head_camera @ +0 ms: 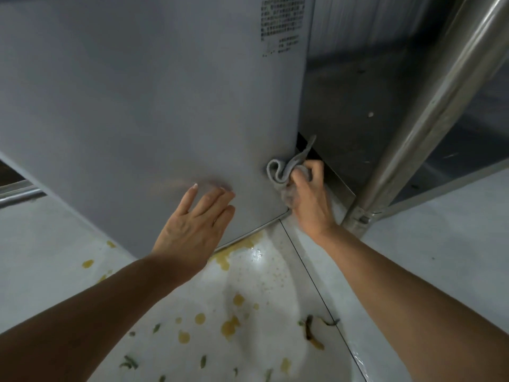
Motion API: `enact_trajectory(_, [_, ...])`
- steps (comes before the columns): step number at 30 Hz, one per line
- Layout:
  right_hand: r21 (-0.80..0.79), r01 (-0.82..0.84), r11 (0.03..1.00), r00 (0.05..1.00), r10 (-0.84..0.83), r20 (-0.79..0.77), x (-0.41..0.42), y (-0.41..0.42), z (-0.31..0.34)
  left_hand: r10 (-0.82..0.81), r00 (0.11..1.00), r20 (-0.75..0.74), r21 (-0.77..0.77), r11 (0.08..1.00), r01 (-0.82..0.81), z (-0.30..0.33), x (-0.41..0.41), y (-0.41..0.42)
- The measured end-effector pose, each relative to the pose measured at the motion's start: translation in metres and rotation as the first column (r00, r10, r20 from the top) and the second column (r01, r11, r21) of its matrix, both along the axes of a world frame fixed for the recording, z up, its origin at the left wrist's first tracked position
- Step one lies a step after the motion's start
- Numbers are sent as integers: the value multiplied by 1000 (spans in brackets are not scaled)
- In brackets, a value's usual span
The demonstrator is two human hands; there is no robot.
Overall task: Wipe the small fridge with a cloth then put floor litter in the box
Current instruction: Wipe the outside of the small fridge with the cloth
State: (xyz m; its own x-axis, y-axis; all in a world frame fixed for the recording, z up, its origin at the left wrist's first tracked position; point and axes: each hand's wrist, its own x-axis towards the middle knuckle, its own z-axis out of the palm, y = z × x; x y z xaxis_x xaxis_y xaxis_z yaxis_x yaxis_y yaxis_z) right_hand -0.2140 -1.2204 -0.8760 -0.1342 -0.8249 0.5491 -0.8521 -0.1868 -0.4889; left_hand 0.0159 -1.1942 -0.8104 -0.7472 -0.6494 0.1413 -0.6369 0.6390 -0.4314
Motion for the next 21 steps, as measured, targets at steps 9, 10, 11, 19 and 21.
enact_trajectory(9, [-55, 344, 937, 883, -303, 358, 60, -4, -4, -64, 998, 14, -23, 998, 64, -13, 17, 0])
enact_trajectory(10, [-40, 370, 928, 866, -329, 377, 68, -3, -5, -68, 997, 19, -23, 997, 69, -14, 23, 0])
enact_trajectory(11, [-27, 381, 924, 855, -342, 389, 76, -1, -5, -68, 997, 25, -24, 997, 68, -14, 28, 1])
enact_trajectory(19, [-46, 219, 975, 931, -195, 309, 101, 12, -25, -94, 995, 46, -30, 995, 95, -11, 43, 3])
enact_trajectory(21, [-36, 281, 959, 906, -253, 339, 86, 4, -31, -113, 992, 61, -34, 993, 115, -10, 39, 1])
